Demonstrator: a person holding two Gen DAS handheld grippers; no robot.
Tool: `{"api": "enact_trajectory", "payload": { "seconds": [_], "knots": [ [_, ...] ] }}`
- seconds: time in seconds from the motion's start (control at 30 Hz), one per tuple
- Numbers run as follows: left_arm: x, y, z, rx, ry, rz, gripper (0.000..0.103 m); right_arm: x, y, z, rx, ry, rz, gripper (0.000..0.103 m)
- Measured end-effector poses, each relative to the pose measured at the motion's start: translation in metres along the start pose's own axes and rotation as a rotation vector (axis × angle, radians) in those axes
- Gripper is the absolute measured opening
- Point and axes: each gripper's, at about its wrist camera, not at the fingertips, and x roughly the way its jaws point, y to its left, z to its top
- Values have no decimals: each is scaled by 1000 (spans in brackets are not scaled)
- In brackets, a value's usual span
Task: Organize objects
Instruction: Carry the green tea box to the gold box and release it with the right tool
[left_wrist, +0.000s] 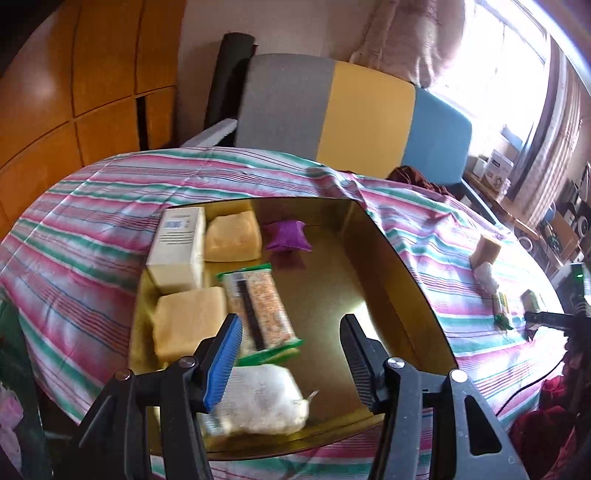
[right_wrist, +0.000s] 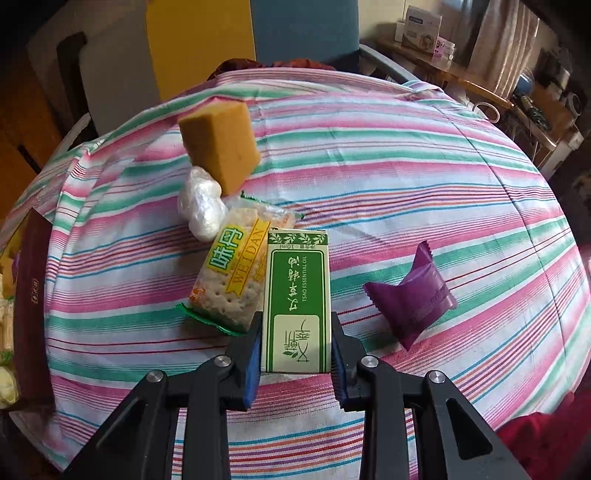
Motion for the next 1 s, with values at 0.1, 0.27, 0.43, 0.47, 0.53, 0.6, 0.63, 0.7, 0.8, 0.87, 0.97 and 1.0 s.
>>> {"api": "enact_trajectory", "payload": {
  "seconds": [0.1, 0.27, 0.43, 0.47, 0.53, 0.6, 0.63, 0.7, 0.8, 0.87, 0.97, 1.0],
  "knots": [
    [-7, 19, -1, -44, -13, 12, 56, -19, 22, 14, -24, -60, 4, 31],
    [-15, 51, -6, -113, -19, 46, 56, -83, 103, 16, -138, -140, 125, 31],
    [-19, 70, -11, -148, -16, 68, 56, -90, 208, 15, -334, -131, 301, 31],
    [-20, 73, -12, -153, -17, 68, 56, -88, 234, 11, -375, -115, 329, 31],
    [-19, 76, -13, -161, -16, 69, 56, -82, 281, 7, -452, -75, 376, 31],
    [-18, 80, -14, -170, -12, 66, 56, -68, 325, 5, -518, -44, 400, 31],
    [-17, 81, -15, -173, -9, 63, 56, -61, 343, 2, -542, -26, 405, 31],
    [-16, 81, -17, -175, -4, 57, 56, -47, 377, -4, -581, 21, 405, 31],
    [-12, 83, -19, -182, 11, 48, 56, -24, 412, -15, -613, 88, 380, 31],
    [-10, 84, -20, -187, 17, 44, 56, -11, 428, -19, -606, 121, 358, 31],
    [-7, 86, -21, -195, 27, 42, 56, 3, 441, -15, -581, 129, 352, 32],
    [-7, 87, -20, -198, 26, 41, 56, 4, 445, -15, -581, 126, 348, 32]
  ]
}}
